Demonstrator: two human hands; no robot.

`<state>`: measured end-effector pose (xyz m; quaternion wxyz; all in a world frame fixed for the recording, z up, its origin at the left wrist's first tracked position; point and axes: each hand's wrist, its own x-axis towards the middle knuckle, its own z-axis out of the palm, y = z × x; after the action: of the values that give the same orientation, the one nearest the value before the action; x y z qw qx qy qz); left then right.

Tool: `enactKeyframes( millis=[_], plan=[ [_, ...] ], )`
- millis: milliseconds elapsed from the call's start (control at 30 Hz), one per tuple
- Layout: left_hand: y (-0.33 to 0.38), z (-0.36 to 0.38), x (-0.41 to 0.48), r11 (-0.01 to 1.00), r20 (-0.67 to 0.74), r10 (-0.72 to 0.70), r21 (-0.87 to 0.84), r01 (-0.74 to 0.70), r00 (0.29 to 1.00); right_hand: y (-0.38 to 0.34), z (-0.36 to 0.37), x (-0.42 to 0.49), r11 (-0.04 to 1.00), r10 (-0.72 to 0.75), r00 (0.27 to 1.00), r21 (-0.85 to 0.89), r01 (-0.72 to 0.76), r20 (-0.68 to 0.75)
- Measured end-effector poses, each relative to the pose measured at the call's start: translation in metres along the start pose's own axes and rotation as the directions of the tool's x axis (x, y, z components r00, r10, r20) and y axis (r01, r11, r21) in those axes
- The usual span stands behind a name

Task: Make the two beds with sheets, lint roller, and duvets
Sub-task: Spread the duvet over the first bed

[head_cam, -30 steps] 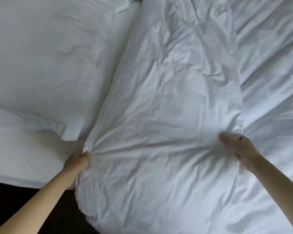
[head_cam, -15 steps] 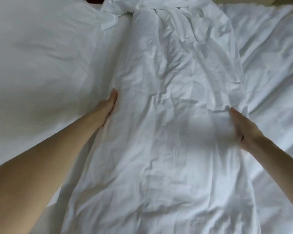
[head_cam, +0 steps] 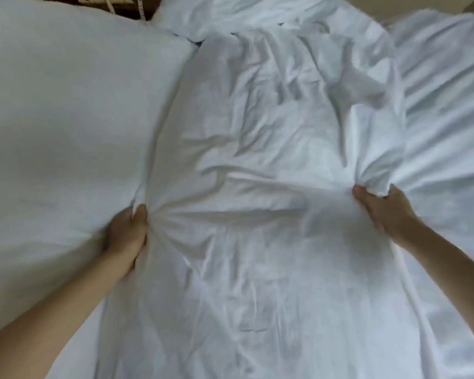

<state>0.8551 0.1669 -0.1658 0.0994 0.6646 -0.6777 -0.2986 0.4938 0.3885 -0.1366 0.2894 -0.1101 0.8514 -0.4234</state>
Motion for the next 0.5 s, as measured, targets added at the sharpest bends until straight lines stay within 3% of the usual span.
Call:
enactKeyframes(
  millis=[100,200,267,333,400,467,500],
  plan=[
    [-0.002,0.019,0.005,0.995,-0.030,0.035,0.090,-0.032,0.999,0.013,0.006,0.015,0.984,0.113,0.987,-0.128,-0.127,-0.111],
    [0.007,0.015,0.010,0.978,-0.062,0.024,0.210,-0.011,0.998,0.005,-0.002,0.019,0.971,0.189,0.982,0.151,-0.186,-0.003],
    [0.029,0.012,0.015,0.985,-0.061,-0.013,0.170,0.023,0.998,-0.009,-0.008,0.021,0.949,0.131,0.991,0.287,-0.133,0.026],
    [0.059,0.009,0.023,0.996,-0.007,-0.011,0.087,0.012,1.000,-0.023,-0.017,0.028,0.929,-0.012,0.995,0.367,0.049,-0.100],
    [0.079,0.009,0.035,0.999,0.019,0.039,-0.001,-0.039,0.999,-0.034,-0.027,0.034,0.943,-0.128,0.955,0.266,0.201,-0.268],
    [0.076,0.013,0.048,0.998,-0.023,0.067,0.000,-0.067,0.997,-0.024,-0.035,0.043,0.981,-0.141,0.914,0.072,0.181,-0.380],
    [0.071,0.016,0.051,0.998,-0.058,0.068,0.021,-0.067,0.996,-0.017,-0.039,0.045,0.994,-0.109,0.903,-0.063,0.091,-0.416]
  ],
)
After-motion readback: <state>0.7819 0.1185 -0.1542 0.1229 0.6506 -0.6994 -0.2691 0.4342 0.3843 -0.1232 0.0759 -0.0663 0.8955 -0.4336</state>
